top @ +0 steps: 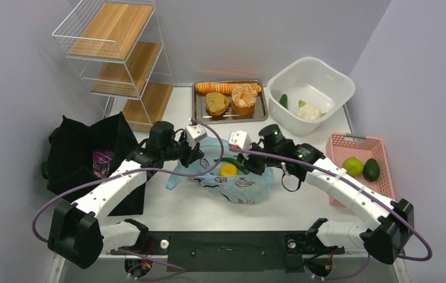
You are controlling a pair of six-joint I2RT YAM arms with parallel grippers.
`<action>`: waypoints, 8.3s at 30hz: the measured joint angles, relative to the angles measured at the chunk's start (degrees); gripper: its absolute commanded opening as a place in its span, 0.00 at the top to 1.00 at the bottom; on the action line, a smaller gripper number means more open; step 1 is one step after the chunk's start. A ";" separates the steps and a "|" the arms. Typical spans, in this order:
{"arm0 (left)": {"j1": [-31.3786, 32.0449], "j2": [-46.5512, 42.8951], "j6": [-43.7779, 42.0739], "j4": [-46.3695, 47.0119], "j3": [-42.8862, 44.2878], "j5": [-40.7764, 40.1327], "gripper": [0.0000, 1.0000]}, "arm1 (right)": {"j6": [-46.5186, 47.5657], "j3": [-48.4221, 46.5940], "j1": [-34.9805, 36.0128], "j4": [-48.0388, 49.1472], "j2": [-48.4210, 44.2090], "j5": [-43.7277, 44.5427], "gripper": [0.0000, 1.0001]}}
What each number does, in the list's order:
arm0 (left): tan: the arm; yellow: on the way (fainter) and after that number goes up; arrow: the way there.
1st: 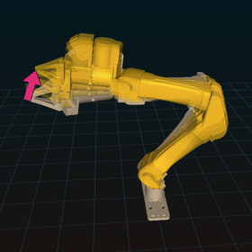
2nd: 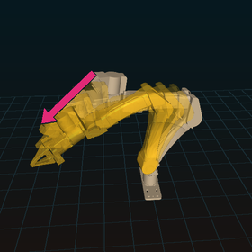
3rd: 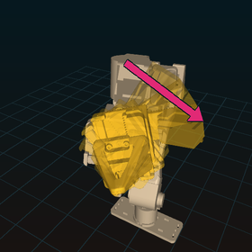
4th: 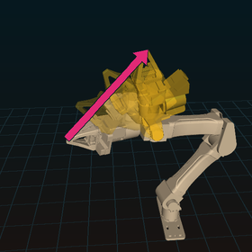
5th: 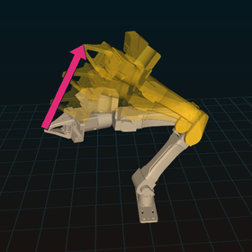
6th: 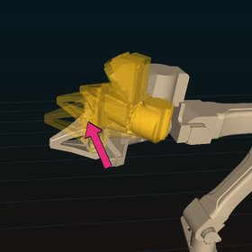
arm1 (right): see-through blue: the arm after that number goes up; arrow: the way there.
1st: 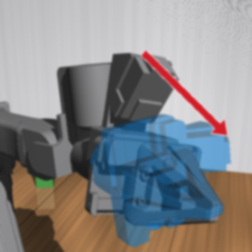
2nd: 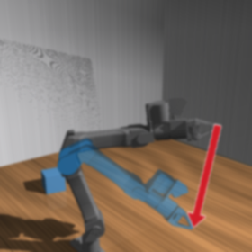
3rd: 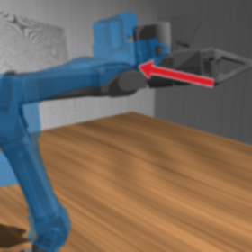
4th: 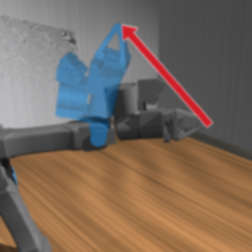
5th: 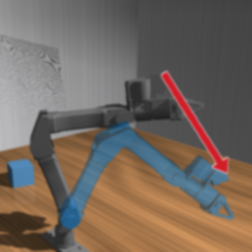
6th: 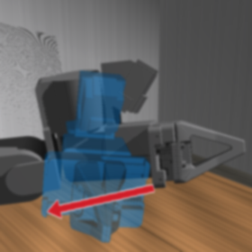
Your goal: Untie the knot of the grocery bags and take out the mixed food
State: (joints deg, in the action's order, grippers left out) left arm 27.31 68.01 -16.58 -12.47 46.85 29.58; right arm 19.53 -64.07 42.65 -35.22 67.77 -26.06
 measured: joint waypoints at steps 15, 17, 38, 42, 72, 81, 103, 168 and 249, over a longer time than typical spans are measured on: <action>-1.27 6.43 12.24 -6.93 0.00 -0.52 0.60 | 13.14 25.35 5.46 4.87 -2.01 16.57 0.10; -1.29 6.84 12.17 -9.14 0.00 -0.20 0.70 | 13.27 25.99 4.85 6.05 -1.99 17.05 0.12; -0.66 -3.39 -2.40 -20.79 -1.92 0.22 0.87 | 3.76 16.06 -4.26 9.25 5.84 3.26 0.29; -0.57 -3.41 -2.25 -20.81 -2.23 0.02 0.87 | 4.33 16.11 -3.93 10.16 9.25 3.78 0.19; -0.42 -3.39 -2.10 -20.31 -2.47 -2.19 0.87 | 4.94 14.16 1.33 18.53 14.91 7.08 0.94; -0.39 -3.39 -1.64 -19.52 -2.91 -2.40 0.87 | -2.62 5.95 0.15 17.64 8.79 5.38 1.00; -6.91 -4.57 7.15 -9.18 -5.07 4.85 0.85 | -21.66 -6.32 -37.73 -0.44 -6.93 -8.72 1.00; 4.90 -9.07 -23.30 -24.52 -5.46 1.49 1.00 | 2.27 7.78 1.09 5.77 4.26 4.31 0.73; 9.92 2.84 -48.52 -7.19 -9.29 -9.62 1.00 | -0.24 -2.49 -4.11 17.97 28.50 0.96 0.71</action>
State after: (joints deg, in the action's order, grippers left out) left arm 37.23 70.85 -65.10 -19.66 37.56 19.97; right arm 19.29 -66.57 38.54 -17.26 96.27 -25.10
